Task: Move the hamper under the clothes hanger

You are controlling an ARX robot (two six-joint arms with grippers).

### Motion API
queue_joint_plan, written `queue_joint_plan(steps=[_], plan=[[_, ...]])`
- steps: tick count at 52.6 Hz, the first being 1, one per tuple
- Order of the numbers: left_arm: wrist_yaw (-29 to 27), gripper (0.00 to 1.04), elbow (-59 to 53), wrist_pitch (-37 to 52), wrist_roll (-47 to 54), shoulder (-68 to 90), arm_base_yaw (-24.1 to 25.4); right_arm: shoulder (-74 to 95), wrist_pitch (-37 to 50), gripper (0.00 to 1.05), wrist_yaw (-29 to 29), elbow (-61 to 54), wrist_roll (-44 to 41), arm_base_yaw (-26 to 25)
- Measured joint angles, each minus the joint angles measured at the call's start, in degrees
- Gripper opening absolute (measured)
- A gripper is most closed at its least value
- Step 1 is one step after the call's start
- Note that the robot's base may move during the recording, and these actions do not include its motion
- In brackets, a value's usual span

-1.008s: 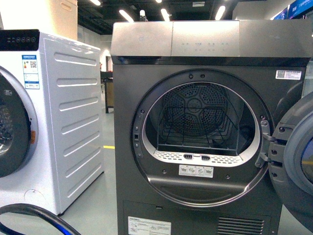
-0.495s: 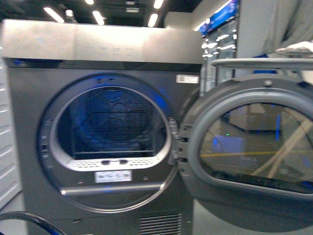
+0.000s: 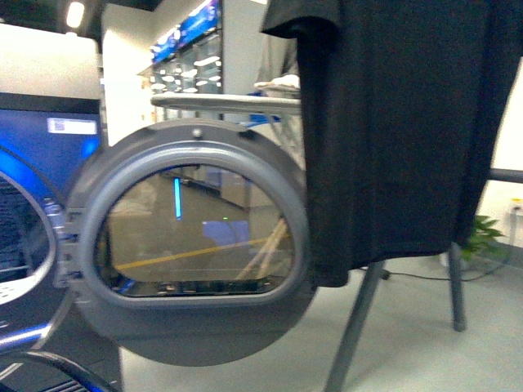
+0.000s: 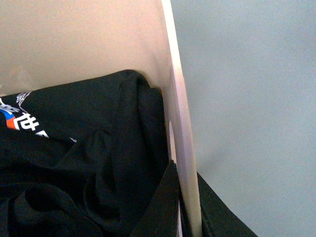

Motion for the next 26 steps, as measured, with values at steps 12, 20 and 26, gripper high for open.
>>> queue_joint_plan(steps=[12, 20, 26], plan=[[0.13, 0.04, 0.0, -0.02, 0.0, -0.02, -0.07, 0.0, 0.0, 0.03, 0.17, 0.0, 0.0, -0.13], [0.09, 0.04, -0.07, -0.02, 0.0, 0.02, -0.07, 0.02, 0.0, 0.03, -0.13, -0.02, 0.0, -0.13], [0.33, 0.04, -0.07, -0.02, -0.02, 0.02, -0.04, 0.02, 0.0, 0.03, 0.24, 0.0, 0.0, -0.11]])
